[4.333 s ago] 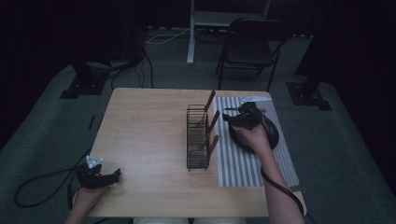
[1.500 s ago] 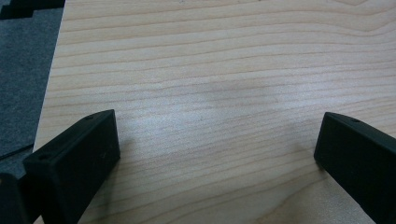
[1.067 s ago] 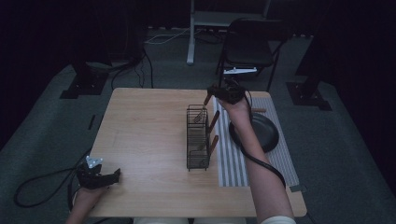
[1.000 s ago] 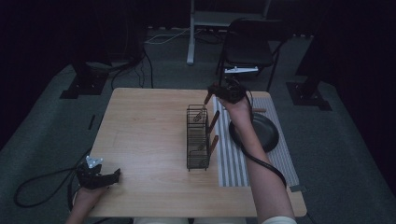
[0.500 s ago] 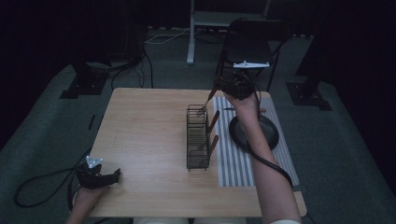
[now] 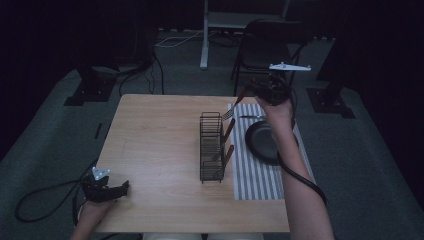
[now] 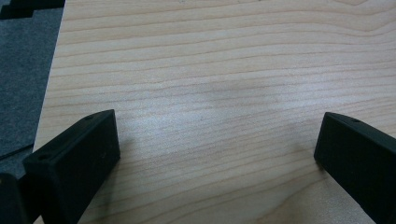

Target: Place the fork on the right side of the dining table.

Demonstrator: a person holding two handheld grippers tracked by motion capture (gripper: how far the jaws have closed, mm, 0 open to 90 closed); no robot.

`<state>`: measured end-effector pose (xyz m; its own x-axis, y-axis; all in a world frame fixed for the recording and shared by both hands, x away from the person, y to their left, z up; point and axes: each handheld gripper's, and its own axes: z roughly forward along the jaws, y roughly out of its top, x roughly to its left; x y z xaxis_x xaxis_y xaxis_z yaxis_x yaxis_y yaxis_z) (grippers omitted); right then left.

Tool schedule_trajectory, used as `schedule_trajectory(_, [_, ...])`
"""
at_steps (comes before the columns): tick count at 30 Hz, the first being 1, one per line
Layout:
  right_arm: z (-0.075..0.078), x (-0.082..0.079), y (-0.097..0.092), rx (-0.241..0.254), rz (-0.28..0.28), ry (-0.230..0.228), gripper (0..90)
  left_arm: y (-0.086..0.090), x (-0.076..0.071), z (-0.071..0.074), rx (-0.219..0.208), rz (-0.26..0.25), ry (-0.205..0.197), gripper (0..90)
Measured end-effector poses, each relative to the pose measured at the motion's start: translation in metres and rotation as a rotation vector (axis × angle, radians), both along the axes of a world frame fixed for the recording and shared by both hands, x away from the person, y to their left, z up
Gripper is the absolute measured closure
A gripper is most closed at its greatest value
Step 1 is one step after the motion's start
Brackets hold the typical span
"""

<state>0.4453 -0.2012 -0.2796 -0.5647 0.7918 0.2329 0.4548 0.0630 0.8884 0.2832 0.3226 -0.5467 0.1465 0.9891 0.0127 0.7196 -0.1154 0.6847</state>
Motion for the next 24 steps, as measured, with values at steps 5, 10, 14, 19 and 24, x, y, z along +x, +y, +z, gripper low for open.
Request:
schedule_trajectory(5, [-0.003, -0.006, -0.015, -0.012, -0.03, -0.003, 78.8, 0.0, 0.0, 0.0, 0.0, 0.0, 0.0, 0.0])
schedule_trajectory(10, [-0.01, -0.012, -0.027, -0.019, -0.045, 0.003, 78.9, 0.0, 0.0, 0.0, 0.0, 0.0, 0.0, 0.0])
schedule_trajectory(14, [-0.018, -0.018, -0.034, -0.015, -0.059, 0.01, 79.0, 0.0, 0.0, 0.0, 0.0, 0.0, 0.0, 0.0])
schedule_trajectory(19, [-0.028, -0.027, -0.042, -0.016, -0.072, 0.015, 79.0, 0.0, 0.0, 0.0, -0.001, 0.001, -0.001, 0.0])
schedule_trajectory(24, [-0.036, -0.035, -0.046, -0.019, -0.082, 0.022, 79.1, 0.0, 0.0, 0.0, -0.001, 0.0, 0.001, 0.0])
